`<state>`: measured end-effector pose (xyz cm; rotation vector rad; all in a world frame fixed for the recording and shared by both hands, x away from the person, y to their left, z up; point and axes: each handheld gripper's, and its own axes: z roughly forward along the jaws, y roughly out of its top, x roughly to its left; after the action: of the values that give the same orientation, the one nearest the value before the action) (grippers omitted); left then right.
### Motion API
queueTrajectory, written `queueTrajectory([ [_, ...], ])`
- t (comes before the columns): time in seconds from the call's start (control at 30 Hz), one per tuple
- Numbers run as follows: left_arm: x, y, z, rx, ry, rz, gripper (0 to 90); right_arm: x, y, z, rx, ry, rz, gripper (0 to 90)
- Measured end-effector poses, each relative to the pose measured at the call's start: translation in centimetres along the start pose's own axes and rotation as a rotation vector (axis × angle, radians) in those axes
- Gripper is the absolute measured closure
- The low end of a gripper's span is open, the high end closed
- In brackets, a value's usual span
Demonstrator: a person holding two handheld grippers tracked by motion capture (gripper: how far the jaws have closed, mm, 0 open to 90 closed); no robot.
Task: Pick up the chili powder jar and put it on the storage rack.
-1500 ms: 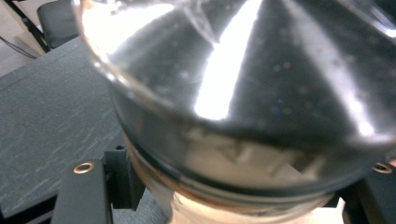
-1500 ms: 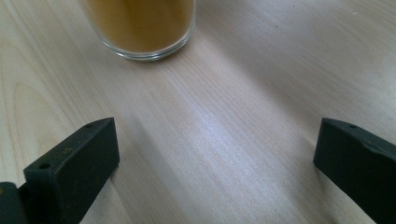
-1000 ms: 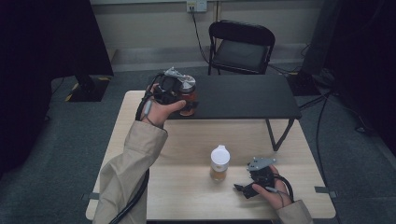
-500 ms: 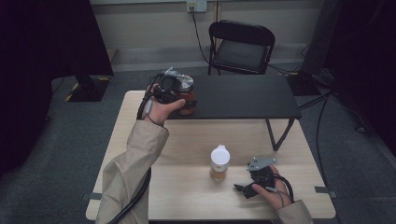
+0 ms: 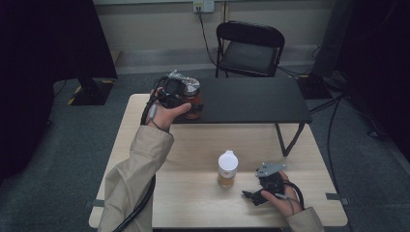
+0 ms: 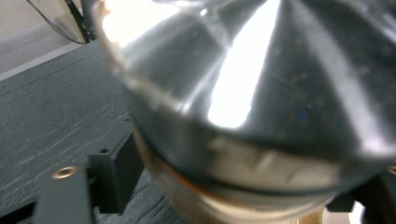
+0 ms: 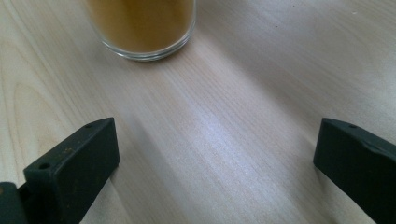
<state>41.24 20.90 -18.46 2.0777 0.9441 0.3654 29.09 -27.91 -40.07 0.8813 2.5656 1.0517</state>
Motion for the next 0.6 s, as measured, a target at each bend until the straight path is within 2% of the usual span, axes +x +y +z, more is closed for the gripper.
queueTrajectory([
  [0.03,0.1,-0.1,-0.1,-0.005,0.000,-0.007,15.2,0.0,0.0,0.0,0.000,0.000,0.000,0.0],
  [0.2,0.1,-0.6,-0.8,-0.009,0.008,-0.022,7.4,0.0,0.0,0.0,0.000,0.000,0.000,0.0],
  [0.4,0.0,-1.3,-1.5,-0.021,0.006,-0.024,1.9,0.0,0.0,0.0,0.000,0.000,0.000,0.0],
  [0.53,-0.2,-1.8,-2.0,-0.034,0.010,-0.019,1.8,0.0,0.0,0.0,0.000,0.000,0.000,0.0],
  [0.6,-0.1,-2.3,-2.2,-0.042,-0.002,-0.021,1.7,0.0,0.0,0.0,-0.001,0.000,0.000,0.0],
])
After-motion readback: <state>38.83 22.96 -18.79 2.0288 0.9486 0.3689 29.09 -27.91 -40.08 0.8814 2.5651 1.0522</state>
